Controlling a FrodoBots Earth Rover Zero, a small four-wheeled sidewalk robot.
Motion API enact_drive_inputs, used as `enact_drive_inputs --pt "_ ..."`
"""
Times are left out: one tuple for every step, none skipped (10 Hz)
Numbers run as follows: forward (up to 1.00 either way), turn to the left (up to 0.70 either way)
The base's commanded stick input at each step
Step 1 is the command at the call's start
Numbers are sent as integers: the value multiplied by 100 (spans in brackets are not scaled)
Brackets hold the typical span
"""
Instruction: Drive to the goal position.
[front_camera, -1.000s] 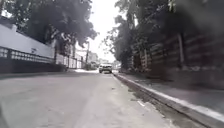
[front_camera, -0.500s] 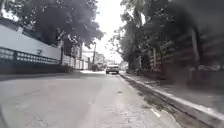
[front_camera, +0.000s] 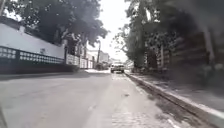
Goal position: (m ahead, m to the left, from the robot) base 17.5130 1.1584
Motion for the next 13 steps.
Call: enact_drive_inputs --pt "70 2" --pt "70 2" --pt "70 2" --pt "70 2" --pt "70 2" --pt "70 0" --pt "70 0" --pt "70 0" --pt "70 0" --pt "70 0" --pt "70 0" --pt "70 0" --pt "70 -1"
